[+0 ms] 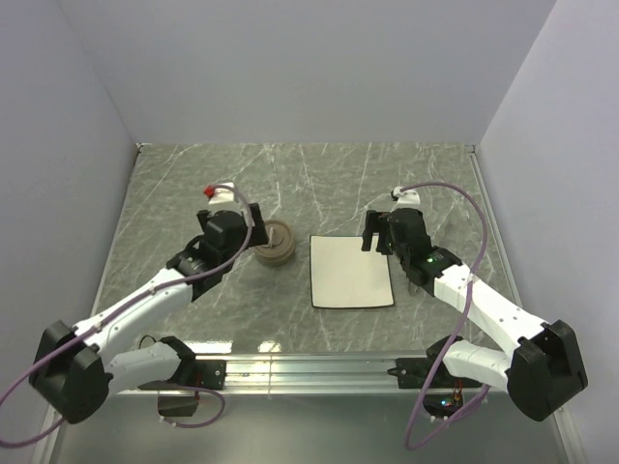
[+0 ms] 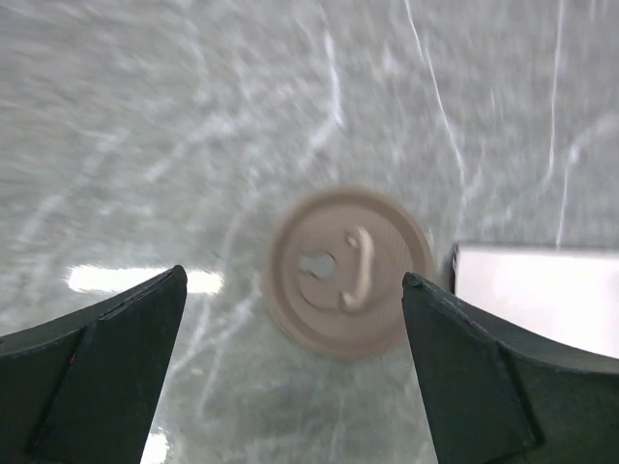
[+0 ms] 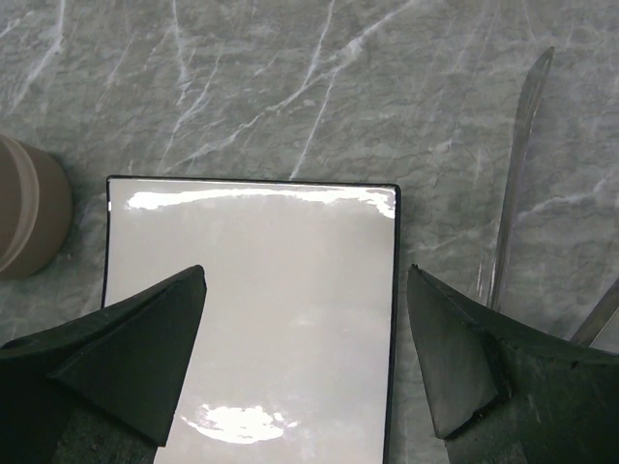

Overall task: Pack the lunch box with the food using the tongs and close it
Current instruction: Put the lid back on the lunch box

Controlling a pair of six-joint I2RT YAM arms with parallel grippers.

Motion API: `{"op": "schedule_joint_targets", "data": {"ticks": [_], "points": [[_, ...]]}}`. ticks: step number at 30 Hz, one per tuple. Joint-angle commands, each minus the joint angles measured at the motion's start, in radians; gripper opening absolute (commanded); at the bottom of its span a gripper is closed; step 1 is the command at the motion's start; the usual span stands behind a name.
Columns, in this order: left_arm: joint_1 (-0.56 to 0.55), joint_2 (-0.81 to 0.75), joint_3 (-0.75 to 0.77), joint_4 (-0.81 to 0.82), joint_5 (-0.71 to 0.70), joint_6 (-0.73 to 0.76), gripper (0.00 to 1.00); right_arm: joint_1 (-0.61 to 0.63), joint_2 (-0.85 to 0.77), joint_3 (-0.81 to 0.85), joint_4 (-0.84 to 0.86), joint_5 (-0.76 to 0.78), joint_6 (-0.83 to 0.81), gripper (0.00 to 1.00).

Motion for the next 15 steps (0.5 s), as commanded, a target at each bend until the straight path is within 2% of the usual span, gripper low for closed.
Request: {"op": "schedule_joint_targets", "data": {"ticks": [1,7,15], "points": [[0.052,-0.085,-0.070,0.169,-0.127,0.015,0.99,0.009,-0.023,0.032,0.018,0.047,0.002,0.91],[0.189,-0.281,-0.187,0.275,-0.130,0.010,0.99,0.007,-0.060,0.021,0.021,0.083,0.021,0.92],[0.201,-0.516,-0.296,0.326,-0.143,0.032,0.99,0.006,-0.235,-0.061,0.064,0.168,0.042,0.93]]}}
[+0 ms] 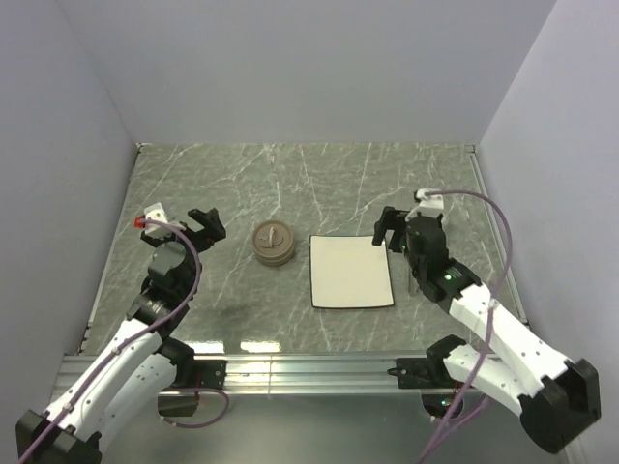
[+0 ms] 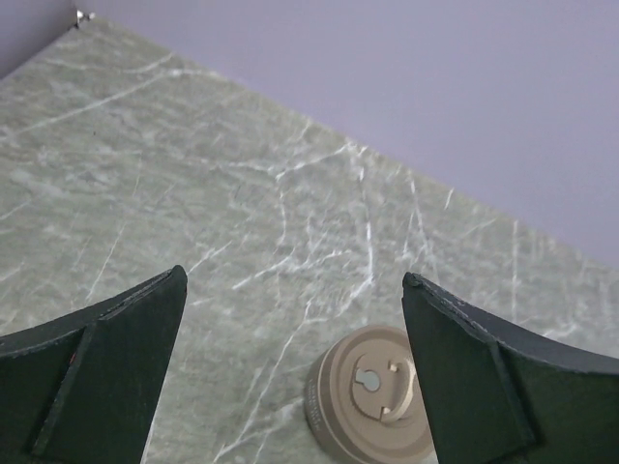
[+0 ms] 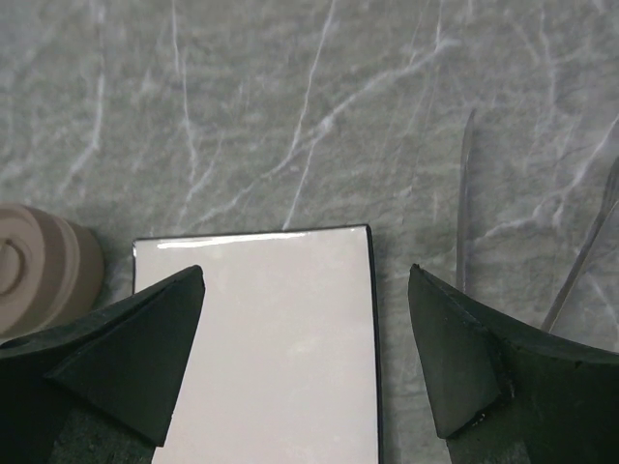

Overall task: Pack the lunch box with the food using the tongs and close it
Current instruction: Put the lid back on the lunch box

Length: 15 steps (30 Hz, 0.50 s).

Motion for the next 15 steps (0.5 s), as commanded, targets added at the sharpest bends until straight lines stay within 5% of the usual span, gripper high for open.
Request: {"op": "schedule_joint_targets", "data": {"ticks": [1,15], "points": [[0.002,-0.062,-0.022,0.055,-0.022,0.018,0.99,0.004,-0.125,-0.045,0.063,0.065,0.015,0.93],[0.002,-0.007,0.016,0.012,-0.013,0.003,0.99,0.004,-0.207,-0.085,0.074,0.089,0.022,0.94]]}}
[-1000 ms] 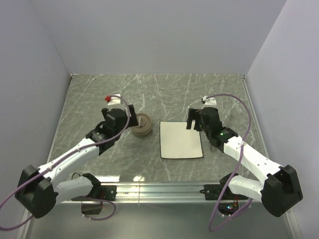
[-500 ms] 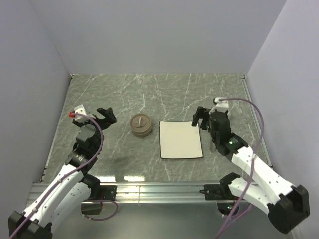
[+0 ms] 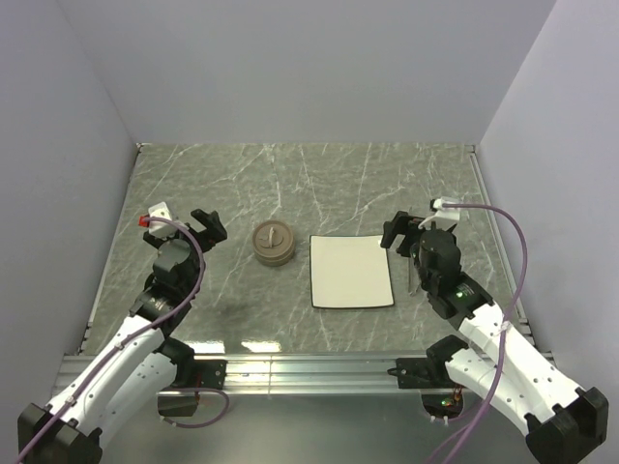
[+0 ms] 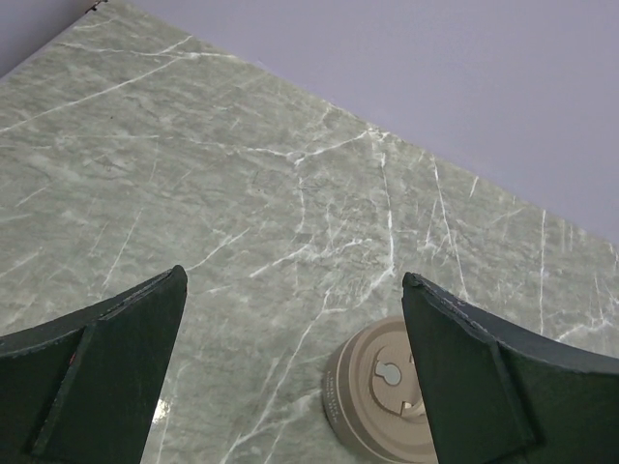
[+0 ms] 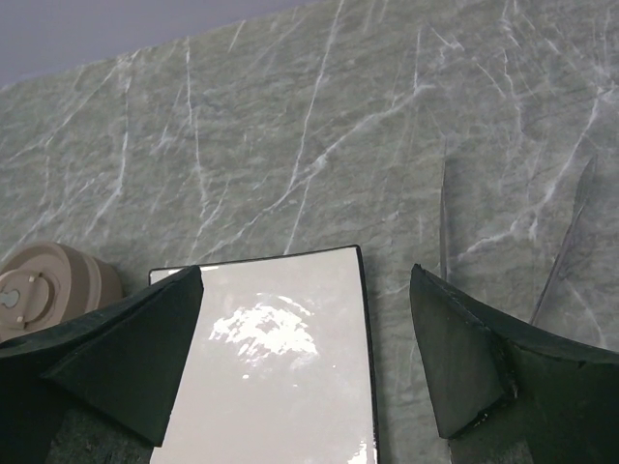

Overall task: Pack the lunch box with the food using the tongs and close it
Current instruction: Put the lid back on the lunch box

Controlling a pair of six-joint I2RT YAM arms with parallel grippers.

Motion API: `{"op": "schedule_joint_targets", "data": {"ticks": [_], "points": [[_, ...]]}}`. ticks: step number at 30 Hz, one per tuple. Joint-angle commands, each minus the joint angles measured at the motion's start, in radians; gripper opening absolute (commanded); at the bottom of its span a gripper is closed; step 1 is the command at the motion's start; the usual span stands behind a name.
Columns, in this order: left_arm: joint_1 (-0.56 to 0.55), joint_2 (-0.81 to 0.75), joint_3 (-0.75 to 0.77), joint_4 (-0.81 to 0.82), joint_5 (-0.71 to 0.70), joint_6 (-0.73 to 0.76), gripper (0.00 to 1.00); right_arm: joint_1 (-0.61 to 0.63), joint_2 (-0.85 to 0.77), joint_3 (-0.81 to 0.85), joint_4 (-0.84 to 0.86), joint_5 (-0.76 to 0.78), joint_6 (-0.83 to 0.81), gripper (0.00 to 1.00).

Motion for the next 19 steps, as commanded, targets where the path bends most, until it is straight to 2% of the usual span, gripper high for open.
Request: {"op": "schedule_joint_targets", "data": {"ticks": [1,19], "points": [[0.002,-0.012,0.028,0.028,0.012,0.003,0.99,0.003,0.003,0.003,0.038,0.030,0.010,0.94],[0.002,0.010,0.043,-0.004,-0.016,-0.006,1.00,0.003,-0.029,-0.002,0.036,0.009,0.007,0.95]]}}
